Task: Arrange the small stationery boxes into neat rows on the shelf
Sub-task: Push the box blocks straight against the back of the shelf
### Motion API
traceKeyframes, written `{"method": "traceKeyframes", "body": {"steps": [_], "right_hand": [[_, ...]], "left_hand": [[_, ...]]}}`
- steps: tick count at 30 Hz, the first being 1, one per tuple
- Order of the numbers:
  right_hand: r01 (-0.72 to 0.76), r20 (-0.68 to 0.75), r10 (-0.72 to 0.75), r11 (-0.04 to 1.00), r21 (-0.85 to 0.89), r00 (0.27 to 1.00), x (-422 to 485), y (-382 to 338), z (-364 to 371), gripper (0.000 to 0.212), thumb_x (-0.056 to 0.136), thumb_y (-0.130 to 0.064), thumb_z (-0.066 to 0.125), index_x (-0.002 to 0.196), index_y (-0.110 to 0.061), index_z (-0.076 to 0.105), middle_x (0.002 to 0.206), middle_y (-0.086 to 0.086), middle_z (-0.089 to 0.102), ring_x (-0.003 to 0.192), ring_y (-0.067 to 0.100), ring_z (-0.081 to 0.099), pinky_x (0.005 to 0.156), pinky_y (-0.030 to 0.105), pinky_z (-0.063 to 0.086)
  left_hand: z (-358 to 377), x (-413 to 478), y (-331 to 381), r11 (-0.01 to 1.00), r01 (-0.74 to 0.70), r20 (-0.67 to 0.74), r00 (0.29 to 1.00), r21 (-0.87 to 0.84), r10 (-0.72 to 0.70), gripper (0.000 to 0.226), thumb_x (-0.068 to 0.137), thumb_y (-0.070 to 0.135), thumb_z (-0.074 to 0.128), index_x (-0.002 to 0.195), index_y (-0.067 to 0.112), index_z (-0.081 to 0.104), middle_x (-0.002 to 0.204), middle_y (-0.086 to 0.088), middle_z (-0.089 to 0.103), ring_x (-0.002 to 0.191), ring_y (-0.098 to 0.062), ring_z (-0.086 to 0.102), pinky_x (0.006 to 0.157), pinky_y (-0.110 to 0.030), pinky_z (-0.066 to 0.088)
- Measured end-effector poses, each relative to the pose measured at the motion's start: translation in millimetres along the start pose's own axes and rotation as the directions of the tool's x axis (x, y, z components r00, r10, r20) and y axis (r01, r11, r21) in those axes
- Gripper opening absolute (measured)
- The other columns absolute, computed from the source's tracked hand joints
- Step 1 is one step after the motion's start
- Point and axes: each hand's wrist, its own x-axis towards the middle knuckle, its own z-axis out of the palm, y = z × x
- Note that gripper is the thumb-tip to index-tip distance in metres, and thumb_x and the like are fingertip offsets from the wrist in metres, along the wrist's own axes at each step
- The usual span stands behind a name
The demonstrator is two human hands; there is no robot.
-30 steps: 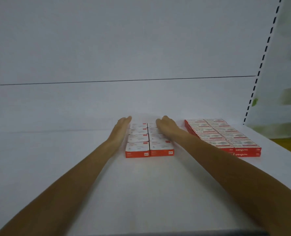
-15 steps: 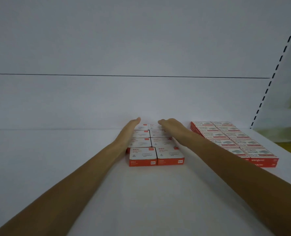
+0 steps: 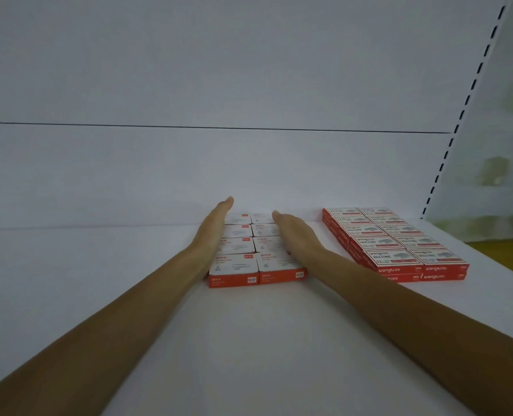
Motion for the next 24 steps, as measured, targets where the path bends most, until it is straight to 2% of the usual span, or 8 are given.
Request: {"method": "traceKeyframes", "body": {"steps": [3,6,7,9,12,20,22,24], "right_hand": [[0.038,0.012,-0.038,0.999,-0.011,0.999,0.5,3.6,0.5,0.040,0.097,-0.041,0.025,0.104,-0.011,0.050,0.116,0.006,0.057,0.091,0.013,0.052,0.075,0.026,0.035],[0.091,0.044,-0.088,0.995,-0.049,0.995,-1.3,3.8,0.9,0.039,0.097,-0.039,0.029,0.112,-0.008,0.049,0.115,0.006,0.057,0.089,0.014,0.053,0.062,0.022,0.036],[0.101,0.056,-0.098,0.993,-0.064,0.994,-1.7,3.9,0.7,0.039,0.097,-0.037,0.030,0.116,-0.007,0.047,0.117,0.007,0.056,0.092,0.015,0.053,0.062,0.021,0.038],[0.105,0.075,-0.099,0.990,-0.091,0.992,-1.4,3.0,-0.1,0.042,0.097,-0.036,0.030,0.125,-0.006,0.040,0.126,0.009,0.051,0.106,0.021,0.052,0.076,0.027,0.043],[0.097,0.112,-0.083,0.987,-0.126,0.990,-1.7,0.4,-2.9,0.046,0.097,-0.035,0.030,0.132,-0.004,0.031,0.134,0.011,0.045,0.117,0.024,0.048,0.083,0.030,0.036],[0.119,0.123,-0.106,0.987,-0.108,0.987,-1.6,1.0,-0.2,0.032,0.096,-0.031,0.036,0.118,-0.010,0.044,0.119,0.006,0.055,0.097,0.018,0.056,0.072,0.026,0.043],[0.135,0.119,-0.117,0.979,-0.151,0.986,0.0,1.7,2.6,0.034,0.095,-0.031,0.035,0.120,-0.009,0.044,0.120,0.008,0.054,0.101,0.020,0.056,0.081,0.031,0.046],[0.146,0.108,-0.125,0.965,-0.216,0.986,0.3,1.9,4.3,0.034,0.095,-0.029,0.034,0.117,-0.006,0.046,0.118,0.012,0.055,0.104,0.025,0.055,0.089,0.039,0.047]], "left_hand": [[-0.4,-0.9,0.9,1.000,0.014,0.012,1.000,0.020,-0.014,0.042,0.091,0.053,0.034,0.093,0.022,0.062,0.066,0.003,0.071,0.060,-0.015,0.068,0.052,-0.024,0.051],[0.2,-2.2,2.4,0.998,0.032,-0.003,0.999,0.047,-0.032,0.041,0.091,0.052,0.034,0.094,0.023,0.062,0.070,0.002,0.071,0.060,-0.016,0.068,0.054,-0.025,0.051],[0.6,-2.4,2.6,0.998,0.030,-0.013,0.999,0.058,-0.029,0.040,0.091,0.052,0.034,0.096,0.023,0.061,0.071,0.001,0.071,0.060,-0.016,0.068,0.054,-0.026,0.051],[1.4,-2.4,3.1,0.997,0.024,-0.035,0.999,0.075,-0.021,0.038,0.092,0.051,0.034,0.101,0.024,0.059,0.071,0.002,0.070,0.058,-0.014,0.068,0.051,-0.025,0.050],[2.5,-3.6,4.1,0.997,0.012,-0.042,0.999,0.074,-0.009,0.039,0.092,0.049,0.033,0.108,0.023,0.057,0.075,0.002,0.071,0.060,-0.014,0.068,0.051,-0.024,0.049],[4.6,-4.6,2.5,0.991,0.050,-0.070,0.997,0.128,-0.041,0.042,0.092,0.048,0.035,0.114,0.018,0.055,0.092,-0.004,0.068,0.075,-0.021,0.066,0.067,-0.033,0.051],[7.9,-1.7,2.6,0.961,0.044,-0.125,0.992,0.271,-0.010,0.044,0.092,0.048,0.032,0.119,0.017,0.050,0.107,-0.004,0.064,0.089,-0.024,0.064,0.083,-0.039,0.050],[11.9,0.5,1.5,0.827,0.048,-0.159,0.986,0.561,0.051,0.048,0.093,0.046,0.031,0.128,0.015,0.040,0.123,0.000,0.050,0.102,-0.023,0.055,0.085,-0.035,0.041]]}}
